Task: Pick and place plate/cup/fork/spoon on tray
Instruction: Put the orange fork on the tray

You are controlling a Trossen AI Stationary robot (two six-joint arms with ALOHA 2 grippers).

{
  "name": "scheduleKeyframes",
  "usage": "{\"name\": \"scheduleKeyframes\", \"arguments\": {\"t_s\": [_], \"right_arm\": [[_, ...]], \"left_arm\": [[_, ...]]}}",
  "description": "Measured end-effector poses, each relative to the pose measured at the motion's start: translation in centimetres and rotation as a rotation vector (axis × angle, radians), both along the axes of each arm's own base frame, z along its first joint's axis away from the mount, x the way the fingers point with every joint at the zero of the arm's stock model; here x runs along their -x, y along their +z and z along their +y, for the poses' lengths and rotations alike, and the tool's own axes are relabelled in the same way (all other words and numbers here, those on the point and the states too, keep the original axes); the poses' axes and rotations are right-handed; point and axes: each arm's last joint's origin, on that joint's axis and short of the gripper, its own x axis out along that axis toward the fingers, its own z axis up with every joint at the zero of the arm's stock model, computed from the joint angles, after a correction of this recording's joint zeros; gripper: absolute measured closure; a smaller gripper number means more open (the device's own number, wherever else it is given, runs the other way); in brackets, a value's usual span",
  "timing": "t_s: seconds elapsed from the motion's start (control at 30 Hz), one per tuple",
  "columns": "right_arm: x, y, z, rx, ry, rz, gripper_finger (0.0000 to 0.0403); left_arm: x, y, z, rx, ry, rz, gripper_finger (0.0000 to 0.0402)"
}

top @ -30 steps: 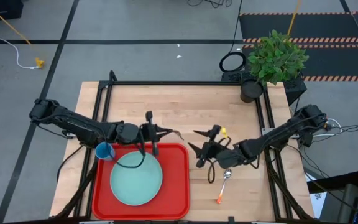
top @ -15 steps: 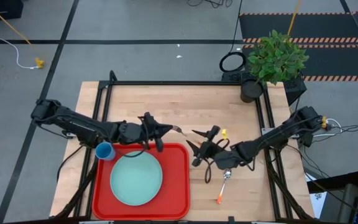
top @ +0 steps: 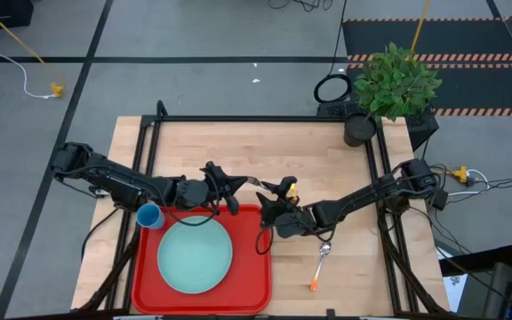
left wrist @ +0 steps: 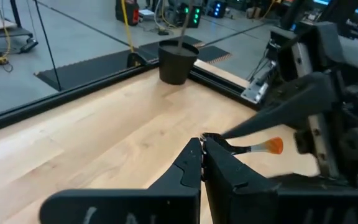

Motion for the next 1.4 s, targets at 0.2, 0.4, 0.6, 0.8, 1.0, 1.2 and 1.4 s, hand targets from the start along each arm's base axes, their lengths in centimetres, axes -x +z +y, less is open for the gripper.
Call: {"name": "scheduleKeyframes", "arguments": {"t_s": [0.2,0.4,0.6,0.8,1.0,1.2,1.4], "right_arm": [[-0.2,-0.1,-0.6,0.003,-0.019,0.002,0.0253],[-0.2,-0.3,-0.8,-0.022,-0.028,-0.002,0.0300],[-0.1,-0.7,-1.3,-0.065,-0.018,0.022,0.0320],[-0.1,-0.7,-1.4,-0.053,-0.017,0.037,0.0323],[-0.1,-0.7,-1.4,-0.052,-0.015,0.039,0.0354],[-0.1,-0.7,-1.4,-0.049,-0.021,0.037,0.0396],[-0.1,-0.7,-1.3,-0.085,-0.027,0.007,0.0396]], "left_arm": [[0.2,-0.5,-0.1,0.012,0.003,0.047,0.0398],[0.2,-0.6,-0.1,0.010,0.005,0.052,0.0397],[0.2,-0.6,-0.1,0.008,0.009,0.055,0.0397],[0.2,-0.6,0.0,0.010,0.009,0.054,0.0397],[0.2,-0.6,0.2,0.014,0.014,0.051,0.0396],[0.2,-0.6,0.2,0.036,0.025,0.042,0.0394],[0.3,-0.3,0.1,0.057,0.001,0.020,0.0369]]}}
